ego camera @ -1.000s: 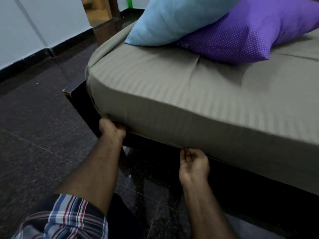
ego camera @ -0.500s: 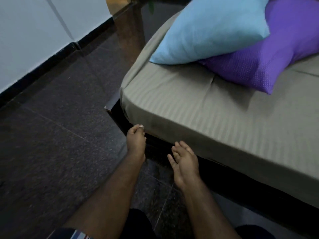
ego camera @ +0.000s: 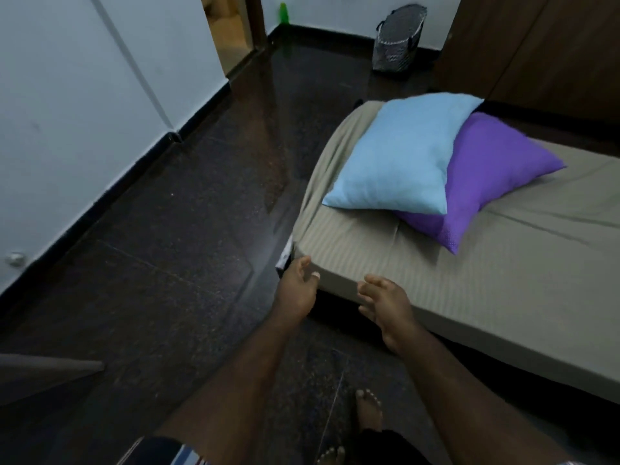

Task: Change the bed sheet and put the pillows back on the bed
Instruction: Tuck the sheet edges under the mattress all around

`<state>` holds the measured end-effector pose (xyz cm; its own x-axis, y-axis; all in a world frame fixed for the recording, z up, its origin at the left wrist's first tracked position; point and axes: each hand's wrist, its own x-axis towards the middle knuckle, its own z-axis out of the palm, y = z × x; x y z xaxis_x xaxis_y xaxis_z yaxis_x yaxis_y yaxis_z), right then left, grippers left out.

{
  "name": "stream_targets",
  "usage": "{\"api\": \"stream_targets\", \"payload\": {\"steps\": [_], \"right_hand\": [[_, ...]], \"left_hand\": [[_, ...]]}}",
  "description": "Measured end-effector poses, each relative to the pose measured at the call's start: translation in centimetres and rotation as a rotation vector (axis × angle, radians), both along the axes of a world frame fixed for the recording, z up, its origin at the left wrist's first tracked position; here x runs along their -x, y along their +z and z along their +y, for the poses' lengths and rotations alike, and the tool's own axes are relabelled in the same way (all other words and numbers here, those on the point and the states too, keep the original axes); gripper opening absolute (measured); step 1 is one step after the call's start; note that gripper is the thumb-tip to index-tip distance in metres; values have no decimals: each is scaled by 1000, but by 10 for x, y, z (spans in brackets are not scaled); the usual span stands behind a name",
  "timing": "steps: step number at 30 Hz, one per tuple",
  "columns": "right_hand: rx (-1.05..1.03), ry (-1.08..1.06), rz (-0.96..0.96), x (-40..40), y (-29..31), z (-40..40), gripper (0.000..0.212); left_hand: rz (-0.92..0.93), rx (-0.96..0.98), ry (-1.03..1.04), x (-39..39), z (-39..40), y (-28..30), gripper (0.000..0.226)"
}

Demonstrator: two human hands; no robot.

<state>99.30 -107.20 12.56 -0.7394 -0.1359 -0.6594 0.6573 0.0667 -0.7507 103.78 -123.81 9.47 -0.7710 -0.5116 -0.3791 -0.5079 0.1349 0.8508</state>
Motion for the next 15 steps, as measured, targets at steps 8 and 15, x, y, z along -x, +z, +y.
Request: {"api": "stream_targets", "payload": {"steps": [8,15], "right_hand": [[36,-40,-78,36,-26,-77,25],[-8,-126,-217,97,-43,-156,15]], "left_hand": [[-118,291,-306,71,-71,15,49],[-226,378,-520,143,-141,9,53]]}}
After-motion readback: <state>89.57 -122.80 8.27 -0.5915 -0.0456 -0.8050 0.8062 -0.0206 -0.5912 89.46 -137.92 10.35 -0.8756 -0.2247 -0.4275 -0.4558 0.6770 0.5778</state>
